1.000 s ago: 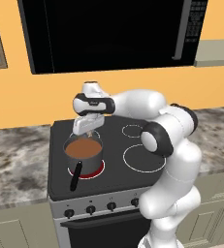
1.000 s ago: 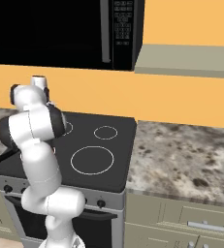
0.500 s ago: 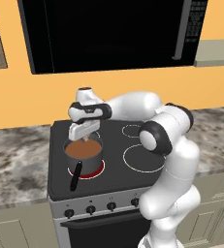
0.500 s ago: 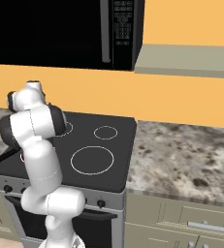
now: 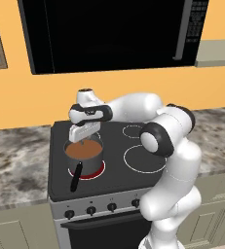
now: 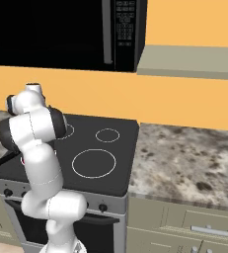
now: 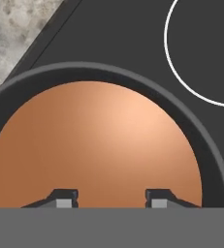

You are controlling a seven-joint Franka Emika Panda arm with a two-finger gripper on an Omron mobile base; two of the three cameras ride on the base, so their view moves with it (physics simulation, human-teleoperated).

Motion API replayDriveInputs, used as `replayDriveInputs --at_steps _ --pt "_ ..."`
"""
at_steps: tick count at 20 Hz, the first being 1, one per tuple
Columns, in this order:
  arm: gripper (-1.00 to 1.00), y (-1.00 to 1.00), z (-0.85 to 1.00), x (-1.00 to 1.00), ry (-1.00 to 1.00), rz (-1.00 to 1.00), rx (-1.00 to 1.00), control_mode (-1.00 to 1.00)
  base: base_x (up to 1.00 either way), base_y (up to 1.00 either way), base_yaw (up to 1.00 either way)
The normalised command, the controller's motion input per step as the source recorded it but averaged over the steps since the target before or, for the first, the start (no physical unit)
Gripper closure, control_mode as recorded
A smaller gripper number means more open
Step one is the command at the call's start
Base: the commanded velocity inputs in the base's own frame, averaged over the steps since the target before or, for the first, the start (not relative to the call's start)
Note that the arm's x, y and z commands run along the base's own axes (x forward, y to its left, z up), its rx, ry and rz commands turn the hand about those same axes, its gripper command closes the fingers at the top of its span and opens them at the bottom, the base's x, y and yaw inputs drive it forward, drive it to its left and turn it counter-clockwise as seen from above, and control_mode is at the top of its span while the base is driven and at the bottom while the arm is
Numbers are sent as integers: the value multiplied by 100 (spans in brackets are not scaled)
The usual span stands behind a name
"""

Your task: Pick up the sugar cube(s) and place them in the saucepan with hot chocolate.

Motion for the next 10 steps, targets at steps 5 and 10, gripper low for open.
replayDriveInputs --at_steps 5,10 --pt "-100 0 5 -1 0 0 0 -100 0 0 0" --pt "-100 0 62 -24 -9 0 0 -100 0 0 0"
